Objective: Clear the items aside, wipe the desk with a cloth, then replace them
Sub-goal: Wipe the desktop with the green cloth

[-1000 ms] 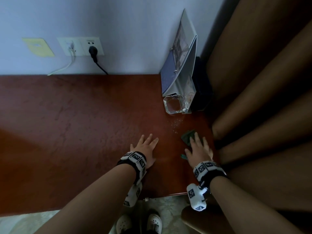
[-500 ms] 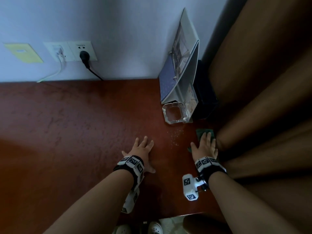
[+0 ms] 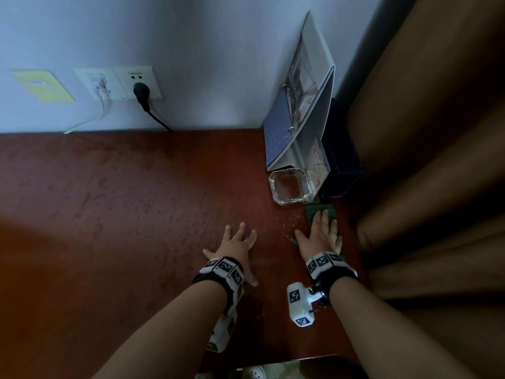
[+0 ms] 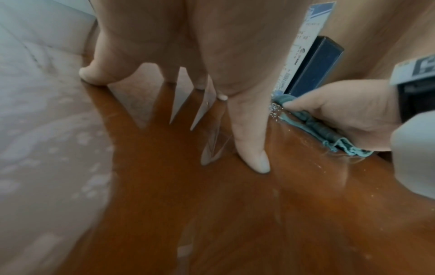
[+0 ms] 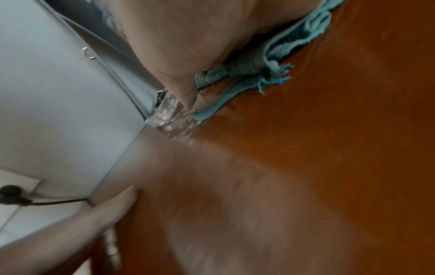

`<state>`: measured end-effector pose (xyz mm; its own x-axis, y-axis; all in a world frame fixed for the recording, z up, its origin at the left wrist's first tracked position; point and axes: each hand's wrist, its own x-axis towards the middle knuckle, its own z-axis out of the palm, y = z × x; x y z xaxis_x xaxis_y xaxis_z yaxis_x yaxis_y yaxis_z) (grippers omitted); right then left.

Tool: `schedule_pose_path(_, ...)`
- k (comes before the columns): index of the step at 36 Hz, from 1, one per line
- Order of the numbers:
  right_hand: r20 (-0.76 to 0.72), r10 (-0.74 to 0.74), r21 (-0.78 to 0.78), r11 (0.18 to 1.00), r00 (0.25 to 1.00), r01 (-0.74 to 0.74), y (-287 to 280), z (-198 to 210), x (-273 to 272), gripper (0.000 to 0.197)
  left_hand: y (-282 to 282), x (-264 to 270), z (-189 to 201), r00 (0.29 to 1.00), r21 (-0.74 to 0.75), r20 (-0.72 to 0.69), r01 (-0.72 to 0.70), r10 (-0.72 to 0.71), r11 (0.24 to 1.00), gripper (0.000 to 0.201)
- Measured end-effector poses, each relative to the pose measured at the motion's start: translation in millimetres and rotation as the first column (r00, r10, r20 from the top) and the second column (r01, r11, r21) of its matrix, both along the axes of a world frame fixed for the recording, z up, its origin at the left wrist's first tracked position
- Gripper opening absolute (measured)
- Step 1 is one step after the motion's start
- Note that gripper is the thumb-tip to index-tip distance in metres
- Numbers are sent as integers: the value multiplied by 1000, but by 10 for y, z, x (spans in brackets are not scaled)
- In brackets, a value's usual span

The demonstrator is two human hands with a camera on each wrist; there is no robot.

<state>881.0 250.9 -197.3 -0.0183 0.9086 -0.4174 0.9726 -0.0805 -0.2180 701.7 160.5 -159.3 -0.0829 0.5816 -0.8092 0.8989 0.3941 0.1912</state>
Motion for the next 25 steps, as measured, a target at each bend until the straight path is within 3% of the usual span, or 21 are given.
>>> schedule_pose_path(10, -21, 97, -30, 995, 995, -98, -258, 18, -308, 79, 2, 12, -7, 1000, -2, 3, -5, 5, 1000, 129)
schedule_pose_path(14, -37, 212, -29, 977, 977, -213, -342, 7, -393, 74, -14, 16, -36, 1000, 12, 6, -24, 24, 1000, 130)
schedule_pose_path(21, -150, 490, 66, 872, 859, -485, -429, -34, -263, 61, -92, 8, -54, 997, 90, 0, -75, 75, 993, 128)
schedule_pose_path(25, -265, 580, 158, 814, 770, -559, -434, 4, -112, 59, -188, 21, -57, 993, 159, 2, -120, 122, 980, 128)
